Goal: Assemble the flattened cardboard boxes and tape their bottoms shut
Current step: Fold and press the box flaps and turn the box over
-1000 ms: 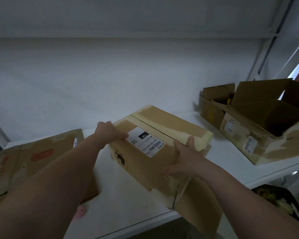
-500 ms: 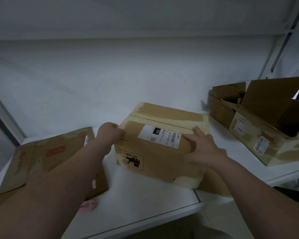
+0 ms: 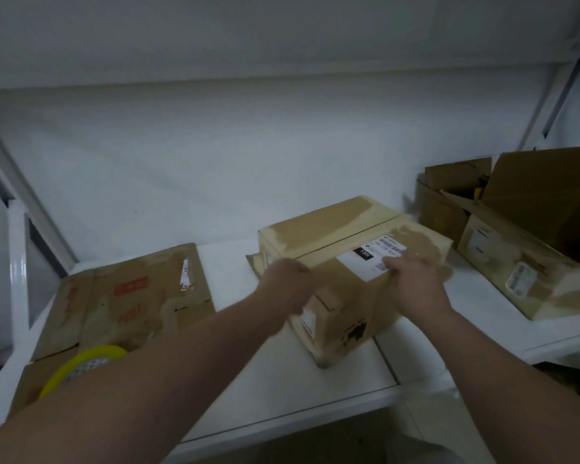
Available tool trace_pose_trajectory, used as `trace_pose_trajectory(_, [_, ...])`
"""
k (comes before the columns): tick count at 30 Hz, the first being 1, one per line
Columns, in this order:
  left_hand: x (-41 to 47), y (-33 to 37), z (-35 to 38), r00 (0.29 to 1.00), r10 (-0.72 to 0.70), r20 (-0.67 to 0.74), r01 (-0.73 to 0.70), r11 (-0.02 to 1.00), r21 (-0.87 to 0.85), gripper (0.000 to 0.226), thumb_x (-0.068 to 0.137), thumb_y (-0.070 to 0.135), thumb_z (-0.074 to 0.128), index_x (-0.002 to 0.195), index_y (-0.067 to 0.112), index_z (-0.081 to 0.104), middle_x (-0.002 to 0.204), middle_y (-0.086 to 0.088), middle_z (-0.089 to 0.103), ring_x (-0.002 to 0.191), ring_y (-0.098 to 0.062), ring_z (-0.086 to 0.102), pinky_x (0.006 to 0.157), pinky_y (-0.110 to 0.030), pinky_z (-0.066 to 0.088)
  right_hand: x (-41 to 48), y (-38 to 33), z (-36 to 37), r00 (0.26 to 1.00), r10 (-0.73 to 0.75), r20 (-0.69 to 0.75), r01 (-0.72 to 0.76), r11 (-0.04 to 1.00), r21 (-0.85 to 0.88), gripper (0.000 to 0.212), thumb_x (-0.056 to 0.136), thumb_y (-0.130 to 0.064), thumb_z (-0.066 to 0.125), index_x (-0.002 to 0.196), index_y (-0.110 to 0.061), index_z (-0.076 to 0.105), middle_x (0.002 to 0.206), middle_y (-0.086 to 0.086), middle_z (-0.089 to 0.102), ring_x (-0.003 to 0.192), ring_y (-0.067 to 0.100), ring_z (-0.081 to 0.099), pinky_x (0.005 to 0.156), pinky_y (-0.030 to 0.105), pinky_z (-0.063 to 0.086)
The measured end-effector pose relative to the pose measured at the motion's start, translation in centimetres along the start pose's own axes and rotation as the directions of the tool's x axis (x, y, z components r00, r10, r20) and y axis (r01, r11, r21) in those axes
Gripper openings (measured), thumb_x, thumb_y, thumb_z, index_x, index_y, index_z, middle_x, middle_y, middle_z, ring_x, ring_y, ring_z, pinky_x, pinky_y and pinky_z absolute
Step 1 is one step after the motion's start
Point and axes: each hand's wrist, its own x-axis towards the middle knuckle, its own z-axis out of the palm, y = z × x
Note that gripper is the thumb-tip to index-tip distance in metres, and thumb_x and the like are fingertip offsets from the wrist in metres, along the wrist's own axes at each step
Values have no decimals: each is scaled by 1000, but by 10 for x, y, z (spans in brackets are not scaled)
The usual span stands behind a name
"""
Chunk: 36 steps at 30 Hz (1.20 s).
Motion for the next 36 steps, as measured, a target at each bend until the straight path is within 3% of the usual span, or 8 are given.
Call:
trace_pose_trajectory(4, [51,4,-19,921,374,-106,-234,751,618,36,86,14,56,121,21,62,126,-6,51,119,-26,48,96,-36,44,-9,-8,3,994,88,67,-91,995,40,45,88,-44,47,129,-26,45,146,15,27,128,39,34,100,48,40])
trace_pose_trajectory(8, [93,-3,-32,964,244,105,-222,522,824,70,86,16,61,146,35,30,151,-16,16,136,-38,25,108,-45,35,-19,-35,2,951,-3,309,-11,999,44,101,63,-87,44,146,-38,14,158,6,-14,140,42,19,105,57,34])
trace_pose_trajectory(12, [118,-11,-35,971,112,213,-239,347,907,107,69,28,82,148,45,12,140,-16,20,127,-36,33,106,-45,38,-25,-58,7,914,-21,405,23,1000,0,106,63,-82,58,147,-41,9,156,5,-21,141,45,11,107,60,29])
trace_pose_trajectory(18, [127,-19,-40,969,143,202,-243,414,877,110,65,37,85,148,47,13,138,-16,22,130,-36,26,107,-44,36,-19,-55,4,929,-68,364,92,995,-49,72,75,-56,64,136,-41,30,150,2,14,125,40,35,104,51,27])
trace_pose_trajectory(22, [116,-28,-43,973,169,159,-230,605,762,97,68,39,82,146,44,24,127,-12,31,115,-31,45,100,-38,44,-15,-42,-7,919,-113,379,125,992,-8,72,79,-50,64,142,-41,30,150,0,21,130,35,31,108,42,25])
trace_pose_trajectory(25, [93,-32,-37,964,254,71,-222,636,739,85,69,44,79,142,39,35,110,-6,34,109,-30,47,92,-40,48,-10,-28,-6,935,-116,336,110,993,37,78,72,-42,70,140,-40,33,152,2,18,127,34,32,105,39,34])
trace_pose_trajectory(31, [52,-35,-32,976,217,-19,-156,758,634,76,63,44,85,122,9,55,104,-4,58,93,-19,56,73,-26,43,-11,-5,-5,941,105,322,-188,953,240,115,60,-17,79,148,-45,10,157,-7,0,138,32,22,105,41,39])
trace_pose_trajectory(36, [27,-37,-34,996,80,-36,-70,973,221,33,74,40,79,87,11,68,72,6,58,67,-8,54,58,-21,42,-20,9,-17,930,181,321,-347,722,598,105,64,3,72,146,-42,24,117,-3,52,105,22,53,77,35,51])
